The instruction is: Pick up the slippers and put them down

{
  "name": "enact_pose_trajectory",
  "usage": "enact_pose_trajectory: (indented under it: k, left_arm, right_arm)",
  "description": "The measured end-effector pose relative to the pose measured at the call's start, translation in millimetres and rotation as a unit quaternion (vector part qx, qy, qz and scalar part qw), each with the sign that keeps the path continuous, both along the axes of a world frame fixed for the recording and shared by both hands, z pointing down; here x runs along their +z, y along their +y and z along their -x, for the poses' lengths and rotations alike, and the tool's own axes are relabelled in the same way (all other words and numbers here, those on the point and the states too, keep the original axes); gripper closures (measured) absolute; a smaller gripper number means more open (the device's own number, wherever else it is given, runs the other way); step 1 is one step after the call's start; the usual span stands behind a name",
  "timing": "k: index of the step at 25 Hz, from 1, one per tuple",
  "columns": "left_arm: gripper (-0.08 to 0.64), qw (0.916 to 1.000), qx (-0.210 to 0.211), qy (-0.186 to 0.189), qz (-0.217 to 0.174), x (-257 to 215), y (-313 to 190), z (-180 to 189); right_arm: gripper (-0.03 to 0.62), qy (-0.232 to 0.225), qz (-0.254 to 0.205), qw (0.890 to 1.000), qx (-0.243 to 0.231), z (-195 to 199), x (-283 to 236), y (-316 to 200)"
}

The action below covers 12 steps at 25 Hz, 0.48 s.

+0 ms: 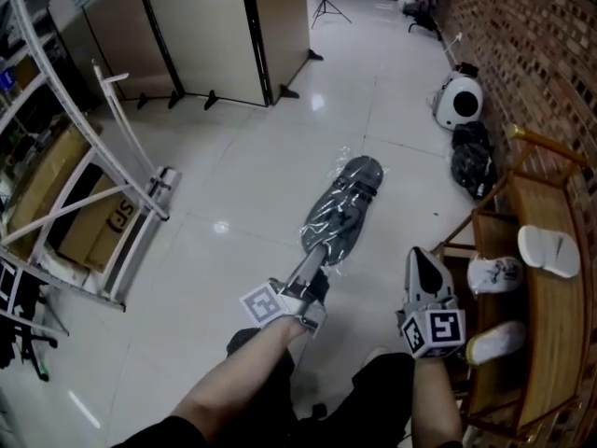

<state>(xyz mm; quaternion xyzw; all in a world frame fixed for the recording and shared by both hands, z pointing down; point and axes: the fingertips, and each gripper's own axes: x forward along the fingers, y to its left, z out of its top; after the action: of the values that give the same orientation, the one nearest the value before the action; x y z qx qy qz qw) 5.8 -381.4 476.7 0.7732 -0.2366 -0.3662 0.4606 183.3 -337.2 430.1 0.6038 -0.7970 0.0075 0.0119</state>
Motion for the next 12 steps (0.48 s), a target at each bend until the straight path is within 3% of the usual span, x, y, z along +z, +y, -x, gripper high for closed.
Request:
enact_pose_trajectory:
  k: [5,8,12]
  left_arm:
    - [0.436,0.9993,0.026,-0.025,0.012,49.1,-20.7,-19.1]
    - [0.436,0.9989,0.033,-0.007,0.033,80.2,-29.3,-23.9]
    - [0.436,0.9972,0.003,0.016,0.073,131.5,-38.9,-24.9]
  right_arm:
    - [0.583,0.010,0.034,0.999,-0.004,2.8,42.2,-20.5]
    - [0.583,0.017,0.065,0.998,-0.017,4.6,75.7,-27.7]
    - [0.582,0.024,0.100,0.994,-0.031,1.8,115.0,-40.8]
